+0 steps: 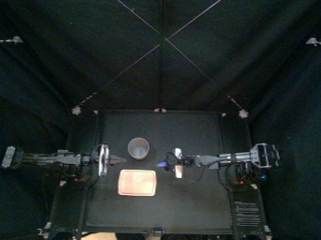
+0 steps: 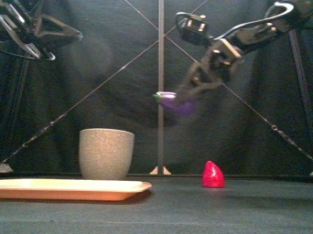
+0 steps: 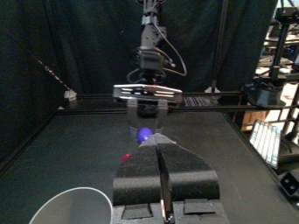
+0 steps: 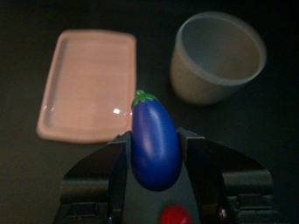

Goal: Pick the eggplant then place it in the grey bowl
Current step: Place eggplant in the grey bowl

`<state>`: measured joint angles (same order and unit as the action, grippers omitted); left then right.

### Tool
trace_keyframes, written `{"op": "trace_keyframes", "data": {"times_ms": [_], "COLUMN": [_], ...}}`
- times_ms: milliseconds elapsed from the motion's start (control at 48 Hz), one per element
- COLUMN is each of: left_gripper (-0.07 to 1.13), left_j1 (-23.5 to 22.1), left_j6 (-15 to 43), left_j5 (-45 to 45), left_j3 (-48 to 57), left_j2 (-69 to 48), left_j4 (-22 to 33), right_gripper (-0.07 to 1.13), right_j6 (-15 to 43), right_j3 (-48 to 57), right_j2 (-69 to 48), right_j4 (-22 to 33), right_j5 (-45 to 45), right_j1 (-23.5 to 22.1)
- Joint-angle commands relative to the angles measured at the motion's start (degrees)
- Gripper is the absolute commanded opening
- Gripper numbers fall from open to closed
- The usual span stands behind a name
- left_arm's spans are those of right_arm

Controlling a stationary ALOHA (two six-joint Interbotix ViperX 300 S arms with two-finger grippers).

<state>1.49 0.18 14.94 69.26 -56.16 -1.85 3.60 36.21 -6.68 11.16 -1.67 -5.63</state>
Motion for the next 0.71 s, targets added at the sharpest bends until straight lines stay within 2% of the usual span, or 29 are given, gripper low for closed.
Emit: {"op": "trace_keyframes", "data": {"times_ms": [21,271,479,708], "left_gripper": [-0.04,-0.04,-0.04,-0.04], "left_j1": [0.09,0.09,0.18,0.26], "left_j6": [0.0,0.09,0.0,0.09], "left_j5": [0.26,0.26,0.26,-0.26], "left_j3": [-0.7,-0.53,-0.44,-0.35], "left_j2": [0.18,0.09,-0.09,-0.09], "left_j4": [0.0,0.0,0.0,0.09], "right_gripper": [0.46,0.49,0.61,0.71], "right_j6": [-0.35,0.0,-0.26,0.09], "right_j3": [-6.24,-17.31,-23.99,-24.87], "right_j2": [2.29,13.36,20.13,21.18], "right_j4": [1.58,2.46,2.72,2.11], "right_j5": [3.08,11.69,11.16,9.76], "right_j1": [-3.25,-7.21,-8.0,-8.79]}}
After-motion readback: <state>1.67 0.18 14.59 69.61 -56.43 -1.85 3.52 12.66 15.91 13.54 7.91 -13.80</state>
